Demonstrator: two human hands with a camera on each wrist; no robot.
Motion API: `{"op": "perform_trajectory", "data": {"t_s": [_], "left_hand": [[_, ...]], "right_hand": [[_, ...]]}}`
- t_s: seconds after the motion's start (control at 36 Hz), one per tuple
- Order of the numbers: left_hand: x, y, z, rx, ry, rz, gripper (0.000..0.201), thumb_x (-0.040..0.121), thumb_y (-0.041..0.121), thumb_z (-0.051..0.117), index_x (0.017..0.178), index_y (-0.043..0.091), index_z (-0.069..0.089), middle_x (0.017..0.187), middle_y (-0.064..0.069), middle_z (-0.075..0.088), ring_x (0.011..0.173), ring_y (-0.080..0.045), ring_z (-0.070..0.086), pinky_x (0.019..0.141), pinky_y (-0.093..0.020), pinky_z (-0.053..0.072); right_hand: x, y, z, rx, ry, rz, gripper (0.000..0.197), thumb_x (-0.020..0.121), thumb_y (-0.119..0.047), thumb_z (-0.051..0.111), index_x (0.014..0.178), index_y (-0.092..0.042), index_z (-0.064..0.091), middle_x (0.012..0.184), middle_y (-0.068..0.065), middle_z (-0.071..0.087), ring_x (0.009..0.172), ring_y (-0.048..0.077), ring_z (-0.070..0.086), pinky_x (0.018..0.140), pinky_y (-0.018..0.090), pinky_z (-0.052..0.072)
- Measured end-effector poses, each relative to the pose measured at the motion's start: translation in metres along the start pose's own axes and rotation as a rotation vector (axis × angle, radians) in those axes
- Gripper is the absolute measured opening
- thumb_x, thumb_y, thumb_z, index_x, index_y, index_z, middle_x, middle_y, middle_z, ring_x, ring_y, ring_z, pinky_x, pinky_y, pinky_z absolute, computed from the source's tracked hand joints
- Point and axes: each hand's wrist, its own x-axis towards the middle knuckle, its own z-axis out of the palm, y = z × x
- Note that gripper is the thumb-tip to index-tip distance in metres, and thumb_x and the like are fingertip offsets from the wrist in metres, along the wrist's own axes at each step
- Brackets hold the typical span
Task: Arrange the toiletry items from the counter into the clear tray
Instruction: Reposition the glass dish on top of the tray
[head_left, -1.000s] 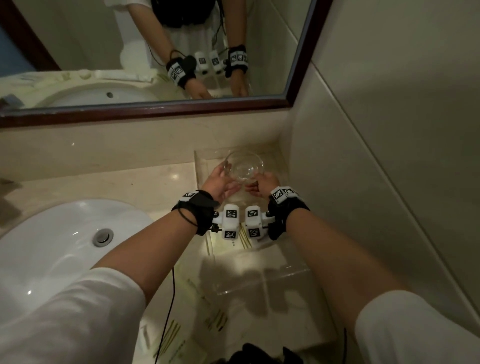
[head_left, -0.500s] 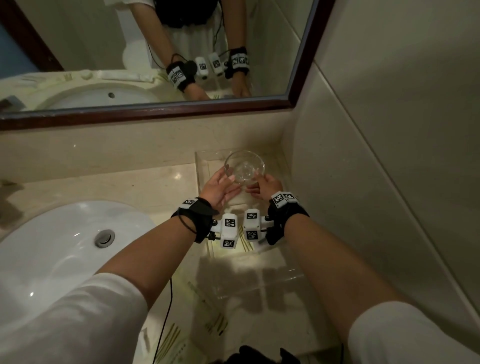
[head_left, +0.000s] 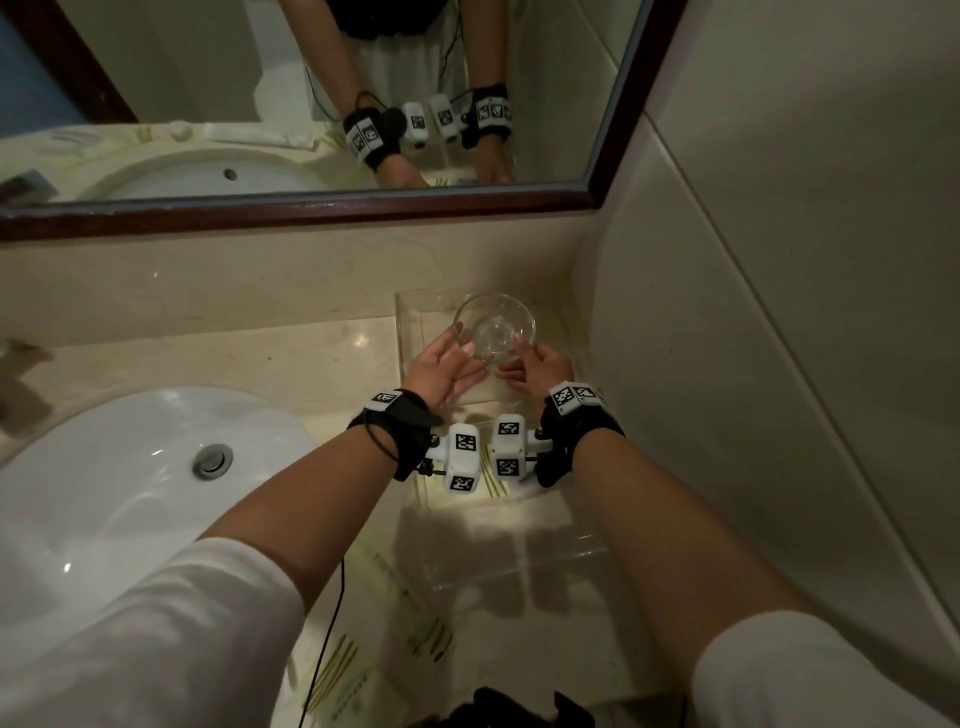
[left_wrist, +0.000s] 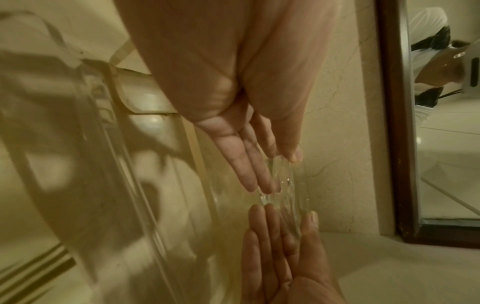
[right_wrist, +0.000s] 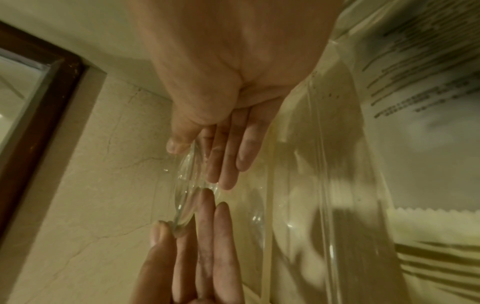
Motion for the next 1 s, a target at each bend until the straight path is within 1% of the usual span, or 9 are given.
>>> {"op": "perform_trajectory", "data": {"t_s": [0.19,0.31,0.47,0.61,0.69,0.78,0.86,0.92,1.0], "left_hand": [[-0.002,0.001,0.001,0.000,0.016,0.006,0.052,0.092,0.005,0.054,0.141,0.015,0.038,0.108,-0.009,0.067,0.095,-0.023,0.068,0.084,-0.032,0.057],[-0.005,0.004,0.004,0.000,0.027,0.009,0.052,0.092,0.004,0.055,0.140,0.014,0.039,0.114,-0.014,0.065,0.088,-0.021,0.070,0.080,-0.031,0.059],[-0.007,0.005,0.008,0.009,0.054,0.012,0.049,0.091,0.008,0.058,0.137,0.006,0.041,0.127,-0.021,0.058,0.082,-0.022,0.072,0.078,-0.033,0.060],[-0.013,0.014,0.008,0.063,0.082,0.013,0.039,0.094,0.013,0.053,0.130,0.002,0.043,0.129,-0.014,0.055,0.092,-0.028,0.067,0.087,-0.039,0.056],[-0.021,0.019,0.007,0.086,0.087,-0.016,0.025,0.096,0.013,0.050,0.120,0.005,0.046,0.129,-0.013,0.053,0.092,-0.029,0.065,0.081,-0.035,0.057],[-0.031,0.022,0.000,0.095,0.131,-0.035,0.009,0.097,0.009,0.048,0.106,0.008,0.048,0.116,-0.011,0.053,0.087,-0.025,0.063,0.074,-0.030,0.057],[-0.043,0.022,-0.010,0.103,0.137,-0.039,0.005,0.096,0.008,0.048,0.100,0.009,0.051,0.111,-0.012,0.055,0.088,-0.022,0.062,0.074,-0.027,0.058],[-0.052,0.023,-0.015,0.140,0.157,-0.034,0.008,0.097,0.007,0.046,0.095,0.012,0.052,0.099,-0.007,0.059,0.082,-0.019,0.061,0.066,-0.021,0.057],[-0.069,0.024,-0.026,0.227,0.183,-0.017,0.013,0.097,0.006,0.042,0.105,0.011,0.052,0.092,-0.003,0.057,0.073,-0.014,0.058,0.057,-0.017,0.053]], "right_hand": [[0.001,0.003,0.001,-0.014,0.019,-0.029,0.043,0.093,-0.043,0.054,0.096,-0.001,0.062,0.072,0.009,0.069,0.055,0.011,0.067,0.054,0.019,0.053],[0.000,0.000,0.001,-0.026,0.007,-0.016,0.047,0.092,-0.053,0.046,0.087,-0.008,0.061,0.071,0.010,0.070,0.060,0.014,0.068,0.050,0.019,0.051],[-0.002,0.004,-0.001,0.007,0.013,-0.038,0.043,0.096,-0.049,0.043,0.083,-0.010,0.058,0.078,0.016,0.070,0.066,0.022,0.069,0.056,0.024,0.055],[-0.001,0.005,-0.001,-0.008,0.044,-0.038,0.043,0.096,-0.046,0.045,0.097,-0.003,0.053,0.075,0.014,0.070,0.058,0.019,0.068,0.050,0.023,0.053],[-0.002,0.003,0.000,-0.023,0.080,-0.033,0.040,0.096,-0.038,0.049,0.102,0.001,0.051,0.068,0.011,0.066,0.047,0.015,0.063,0.044,0.021,0.050],[-0.007,0.001,0.000,-0.124,0.159,-0.049,0.039,0.094,-0.033,0.051,0.102,0.004,0.056,0.060,0.005,0.059,0.036,0.007,0.053,0.040,0.018,0.044],[-0.012,-0.001,-0.001,-0.171,0.231,-0.058,0.027,0.091,-0.032,0.051,0.096,-0.006,0.055,0.069,0.005,0.058,0.049,0.012,0.050,0.048,0.022,0.041],[-0.020,-0.001,0.001,-0.127,0.261,-0.047,0.023,0.089,-0.033,0.054,0.093,-0.010,0.053,0.076,0.006,0.058,0.055,0.014,0.048,0.052,0.026,0.039],[-0.036,0.004,0.006,-0.004,0.301,-0.037,0.016,0.089,-0.027,0.056,0.082,-0.014,0.050,0.067,0.000,0.053,0.052,0.011,0.044,0.043,0.021,0.035]]}}
